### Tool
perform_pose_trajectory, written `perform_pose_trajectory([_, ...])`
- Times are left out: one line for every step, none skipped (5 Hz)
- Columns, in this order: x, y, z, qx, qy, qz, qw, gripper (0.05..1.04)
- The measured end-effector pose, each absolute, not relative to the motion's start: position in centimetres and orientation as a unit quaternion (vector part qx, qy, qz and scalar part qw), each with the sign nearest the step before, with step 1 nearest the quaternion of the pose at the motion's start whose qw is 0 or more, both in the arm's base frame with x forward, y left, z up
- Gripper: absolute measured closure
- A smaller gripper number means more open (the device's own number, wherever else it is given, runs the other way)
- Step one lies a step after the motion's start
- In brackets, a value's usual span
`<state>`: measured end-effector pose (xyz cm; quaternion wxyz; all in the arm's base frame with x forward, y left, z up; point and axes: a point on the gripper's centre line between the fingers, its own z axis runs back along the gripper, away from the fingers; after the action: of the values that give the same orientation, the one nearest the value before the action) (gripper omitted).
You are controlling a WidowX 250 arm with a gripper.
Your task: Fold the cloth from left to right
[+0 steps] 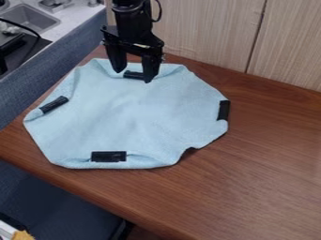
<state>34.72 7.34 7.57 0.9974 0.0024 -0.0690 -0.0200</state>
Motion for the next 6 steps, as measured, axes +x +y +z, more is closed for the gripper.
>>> perform_pose_trajectory([34.5,7.3,6.3,-0.002,-0.051,-0.019,0.999,0.085])
perform_pose_trajectory([33.5,9.0,5.4,0.0,-0.045,0.01,0.999,0.085])
perform_pose_trajectory([32.1,11.9,4.5,0.004,-0.045,0.058,0.997,0.085])
perform_pose_trajectory([31.1,14.4,4.1,0.019,-0.053,0.09,0.994,0.085])
perform_pose_trajectory([30.2,16.2,3.6,0.042,-0.053,0.116,0.991,0.084])
perform_pose_trajectory([29.1,18.1,2.4,0.05,-0.035,0.15,0.987,0.085])
